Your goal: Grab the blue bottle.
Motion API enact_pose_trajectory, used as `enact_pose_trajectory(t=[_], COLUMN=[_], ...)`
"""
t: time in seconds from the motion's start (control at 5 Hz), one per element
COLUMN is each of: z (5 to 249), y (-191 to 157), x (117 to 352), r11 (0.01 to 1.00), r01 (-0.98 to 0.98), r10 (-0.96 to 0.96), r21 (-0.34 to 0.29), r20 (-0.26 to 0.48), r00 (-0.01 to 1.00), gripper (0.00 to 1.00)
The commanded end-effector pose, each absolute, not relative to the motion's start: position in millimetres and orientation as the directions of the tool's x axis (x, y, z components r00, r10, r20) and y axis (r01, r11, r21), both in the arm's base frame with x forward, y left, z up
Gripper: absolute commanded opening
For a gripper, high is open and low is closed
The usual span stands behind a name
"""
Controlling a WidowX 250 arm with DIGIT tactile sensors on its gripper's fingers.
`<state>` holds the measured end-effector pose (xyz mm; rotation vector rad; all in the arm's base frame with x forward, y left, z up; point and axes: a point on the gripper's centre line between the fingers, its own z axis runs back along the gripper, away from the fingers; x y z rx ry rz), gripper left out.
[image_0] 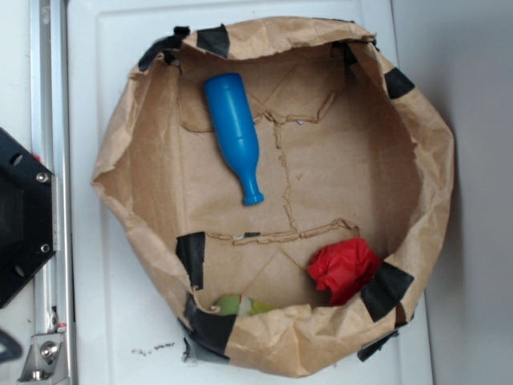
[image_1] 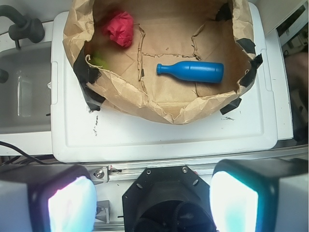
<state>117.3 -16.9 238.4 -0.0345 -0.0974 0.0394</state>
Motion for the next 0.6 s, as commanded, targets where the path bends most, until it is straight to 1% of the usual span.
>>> enact_pose_trajectory(t=[0.0,0.2,0.4], z=[238,250,246], y=[-17,-13,-18], x=[117,162,192], r11=[0.999,0.996,0.996], r01=[-0.038,-0.081,-0.091], r10=[0.041,0.086,0.091], r21=[-0.036,-0.039,-0.008], r20=[0.097,0.166,0.179], r00=[0.994,0.982,0.98], gripper=[1.0,1.0,1.0])
